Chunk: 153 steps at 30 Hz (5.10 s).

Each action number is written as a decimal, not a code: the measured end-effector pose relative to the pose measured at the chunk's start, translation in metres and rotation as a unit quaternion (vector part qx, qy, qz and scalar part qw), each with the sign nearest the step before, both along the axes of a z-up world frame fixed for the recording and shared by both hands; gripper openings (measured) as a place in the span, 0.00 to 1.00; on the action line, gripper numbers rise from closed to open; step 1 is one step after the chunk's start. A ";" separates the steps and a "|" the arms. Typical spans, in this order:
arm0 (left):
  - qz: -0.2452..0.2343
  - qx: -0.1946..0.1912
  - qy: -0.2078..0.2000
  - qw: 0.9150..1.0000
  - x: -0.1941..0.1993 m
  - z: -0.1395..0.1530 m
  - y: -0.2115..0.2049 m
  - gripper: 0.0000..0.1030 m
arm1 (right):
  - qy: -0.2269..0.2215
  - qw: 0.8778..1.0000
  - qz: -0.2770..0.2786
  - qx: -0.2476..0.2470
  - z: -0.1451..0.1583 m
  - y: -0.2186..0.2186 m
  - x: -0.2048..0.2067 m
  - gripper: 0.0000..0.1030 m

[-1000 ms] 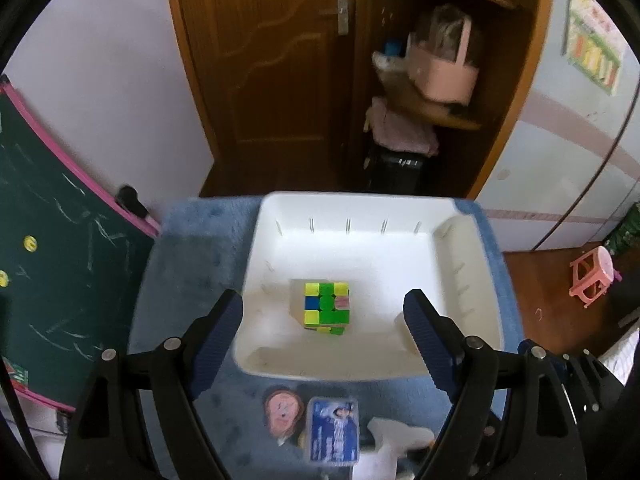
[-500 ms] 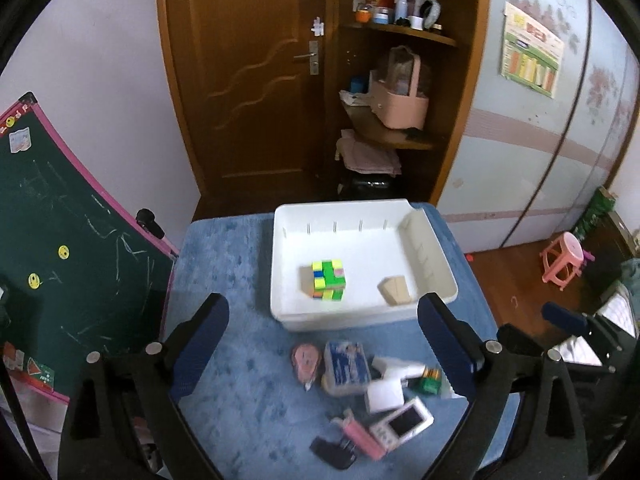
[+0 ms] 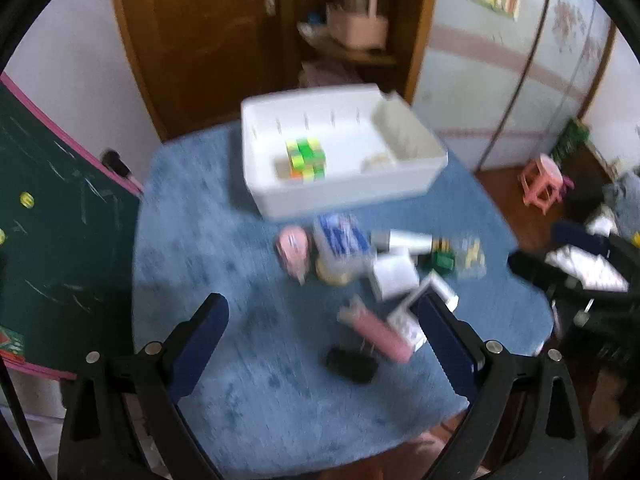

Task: Organize rigid objects
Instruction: 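Grasp the black charger plug with the left tool while the right tool grasps the pink roller, then carry plug and roller into the white tray and open both tools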

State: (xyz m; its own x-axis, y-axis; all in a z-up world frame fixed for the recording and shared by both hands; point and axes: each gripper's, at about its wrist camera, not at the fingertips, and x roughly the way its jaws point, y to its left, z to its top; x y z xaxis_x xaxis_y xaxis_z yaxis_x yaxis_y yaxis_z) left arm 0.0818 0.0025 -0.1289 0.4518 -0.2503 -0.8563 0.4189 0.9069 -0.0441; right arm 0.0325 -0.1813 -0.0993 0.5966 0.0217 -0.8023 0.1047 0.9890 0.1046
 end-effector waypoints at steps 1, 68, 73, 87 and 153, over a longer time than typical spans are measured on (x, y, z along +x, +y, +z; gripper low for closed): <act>-0.010 0.004 0.013 1.000 -0.002 -0.016 -0.001 0.94 | 0.004 1.000 0.001 -0.001 -0.005 0.001 -0.001 0.77; -0.113 -0.027 0.000 0.993 -0.041 -0.131 0.004 0.65 | 0.181 0.940 0.277 0.087 -0.189 0.061 0.087 0.26; -0.078 -0.015 -0.018 0.997 -0.036 -0.082 0.015 0.65 | 0.155 0.948 0.255 0.109 -0.163 0.050 0.079 0.26; 0.008 -0.040 -0.077 0.996 0.049 0.099 -0.002 0.65 | 0.031 0.975 0.187 0.113 0.010 -0.007 0.074 0.26; 0.073 -0.002 -0.061 0.995 0.167 0.062 -0.100 0.97 | 0.047 0.997 0.033 0.055 -0.034 -0.083 0.201 0.50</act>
